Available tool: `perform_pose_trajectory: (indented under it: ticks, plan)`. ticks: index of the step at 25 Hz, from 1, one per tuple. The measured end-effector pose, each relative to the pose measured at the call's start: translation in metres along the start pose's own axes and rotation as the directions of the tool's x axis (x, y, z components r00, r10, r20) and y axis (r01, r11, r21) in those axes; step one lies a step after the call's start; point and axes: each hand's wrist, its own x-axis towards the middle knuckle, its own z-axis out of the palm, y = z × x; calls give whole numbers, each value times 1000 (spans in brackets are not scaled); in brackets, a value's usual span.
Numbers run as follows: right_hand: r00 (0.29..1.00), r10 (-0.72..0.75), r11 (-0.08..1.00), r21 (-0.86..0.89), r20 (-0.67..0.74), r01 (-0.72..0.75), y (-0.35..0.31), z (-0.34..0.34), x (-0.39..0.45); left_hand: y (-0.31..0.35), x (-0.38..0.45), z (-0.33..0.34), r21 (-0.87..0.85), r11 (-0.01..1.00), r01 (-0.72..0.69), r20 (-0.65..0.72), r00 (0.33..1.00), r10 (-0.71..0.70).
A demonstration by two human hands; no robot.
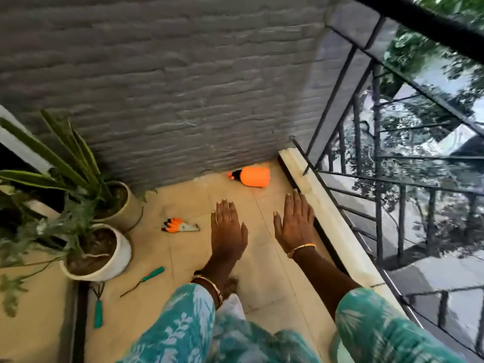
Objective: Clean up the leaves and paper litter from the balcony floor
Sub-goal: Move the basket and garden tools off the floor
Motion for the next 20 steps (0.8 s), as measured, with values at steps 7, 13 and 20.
perform_pose_trajectory:
  ticks: [7,13,20]
  plan:
    - [992,31,1000,-7,119,-31,-16,45,149,-46,155,0,80,997,5,197,980,-21]
    - [956,28,998,-56,293,-12,-5,109,267,-67,269,36,119,988,103,235,963,-128]
    - [906,30,999,-2,423,-33,12,216,397,-80,383,114,74,961,267,334,901,-276]
